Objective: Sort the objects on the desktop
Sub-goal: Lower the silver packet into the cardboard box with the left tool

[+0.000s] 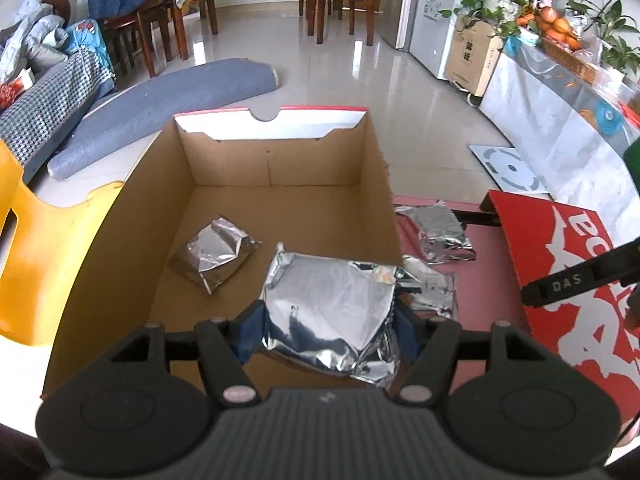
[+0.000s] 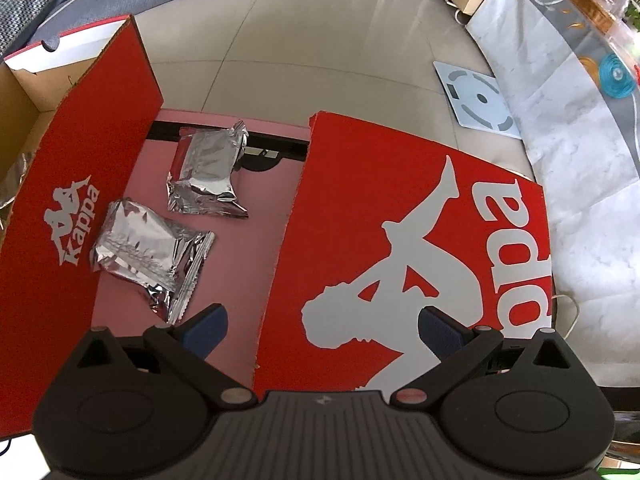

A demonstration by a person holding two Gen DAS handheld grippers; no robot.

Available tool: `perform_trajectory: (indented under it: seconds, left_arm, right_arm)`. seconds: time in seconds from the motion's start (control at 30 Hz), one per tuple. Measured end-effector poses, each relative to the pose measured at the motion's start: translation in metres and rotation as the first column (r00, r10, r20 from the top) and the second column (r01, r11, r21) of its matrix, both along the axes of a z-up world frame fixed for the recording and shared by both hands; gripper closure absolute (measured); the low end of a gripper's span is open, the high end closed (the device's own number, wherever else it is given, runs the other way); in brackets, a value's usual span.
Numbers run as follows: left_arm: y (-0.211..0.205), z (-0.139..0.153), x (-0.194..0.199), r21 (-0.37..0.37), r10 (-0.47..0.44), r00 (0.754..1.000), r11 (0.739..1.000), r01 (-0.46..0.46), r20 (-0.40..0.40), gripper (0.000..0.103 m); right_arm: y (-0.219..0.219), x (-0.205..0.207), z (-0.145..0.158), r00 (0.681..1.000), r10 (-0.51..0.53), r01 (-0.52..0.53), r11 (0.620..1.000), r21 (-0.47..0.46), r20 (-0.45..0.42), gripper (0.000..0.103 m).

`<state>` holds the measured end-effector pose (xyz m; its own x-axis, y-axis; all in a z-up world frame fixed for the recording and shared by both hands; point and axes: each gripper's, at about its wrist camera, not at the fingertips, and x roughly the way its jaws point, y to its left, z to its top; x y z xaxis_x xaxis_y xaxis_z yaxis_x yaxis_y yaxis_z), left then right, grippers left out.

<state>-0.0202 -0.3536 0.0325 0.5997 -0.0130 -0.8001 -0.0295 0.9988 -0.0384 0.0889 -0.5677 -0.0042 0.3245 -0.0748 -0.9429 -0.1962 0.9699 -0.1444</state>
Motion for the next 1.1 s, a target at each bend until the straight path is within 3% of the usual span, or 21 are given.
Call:
perform_trajectory:
  seconds: [1.1]
  left_arm:
    - [0.048, -0.040, 0.015, 0.040, 0.124, 0.989, 0.992, -0.121, -0.084, 0.040]
  right_arm:
    - [0.040, 0.018, -0.027, 0.996, 0.053, -0.057, 0.997, -0.051, -0.066, 0.002]
